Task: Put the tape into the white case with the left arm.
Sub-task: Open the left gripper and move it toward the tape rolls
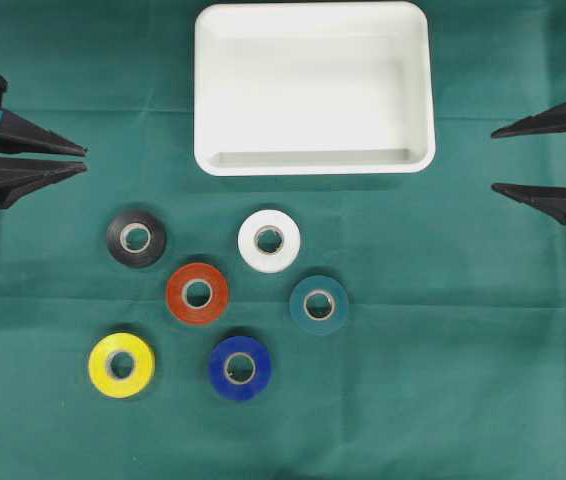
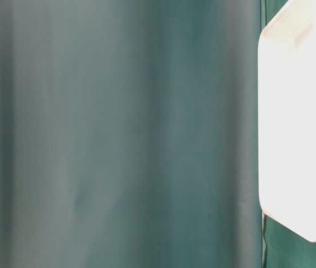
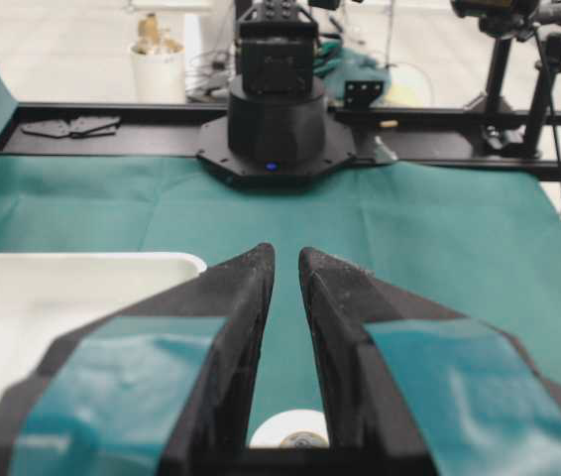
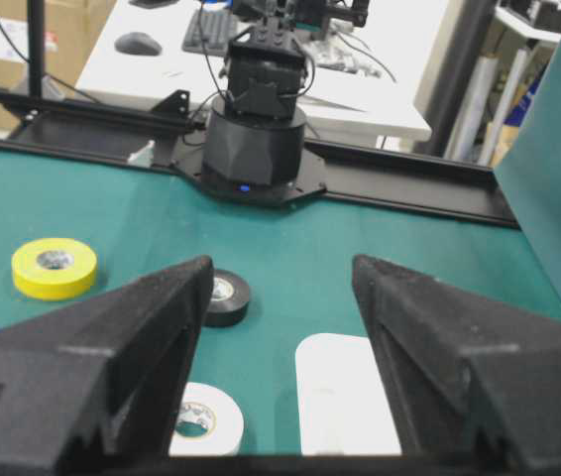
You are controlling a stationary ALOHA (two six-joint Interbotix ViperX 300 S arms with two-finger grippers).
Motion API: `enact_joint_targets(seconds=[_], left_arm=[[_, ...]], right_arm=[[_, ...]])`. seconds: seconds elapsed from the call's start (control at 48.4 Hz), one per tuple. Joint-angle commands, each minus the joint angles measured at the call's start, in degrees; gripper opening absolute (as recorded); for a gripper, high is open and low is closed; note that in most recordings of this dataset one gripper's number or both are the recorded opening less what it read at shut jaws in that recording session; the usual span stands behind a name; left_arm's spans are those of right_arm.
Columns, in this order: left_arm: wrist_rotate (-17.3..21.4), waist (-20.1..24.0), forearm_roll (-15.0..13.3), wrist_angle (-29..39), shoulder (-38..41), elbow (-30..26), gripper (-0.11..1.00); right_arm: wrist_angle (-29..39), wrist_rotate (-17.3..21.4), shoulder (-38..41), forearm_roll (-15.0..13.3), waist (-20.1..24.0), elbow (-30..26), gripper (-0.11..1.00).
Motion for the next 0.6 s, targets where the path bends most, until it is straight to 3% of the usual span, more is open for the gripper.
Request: enact_joint_targets(seconds=[0.0,0.041,0.145,0.248,0.579], left_arm=[[0.35,0.00,-1.14,0.44,0.53,-0.53,0.24],[0.18,0.09,-1.14,0.79,0.53,-0.44,0.22],[-0.18,0.00,-1.14,1.23,0.53,-0.35,0.03],[-0.35,0.00,-1.23,1.23,0.26,-0.26,0.01],[-0.79,-1.67,-1.41,1.41,0.35,-0.79,0.01]], right_arm=[[-0.44,0.00,0.44,-0.09,-0.53,-0.79,0.24],[-0.44,0.00,0.35,0.00,-0.62,-0.53,0.22],[-0.53,0.09,0.35,-0.09,-0.62,0.18,0.02],[-0.70,0.18,0.26,-0.09,-0.53,0.79,-0.08],[-0.79,0.09,-0.09,-0.09,-0.53,1.85,-0.09]])
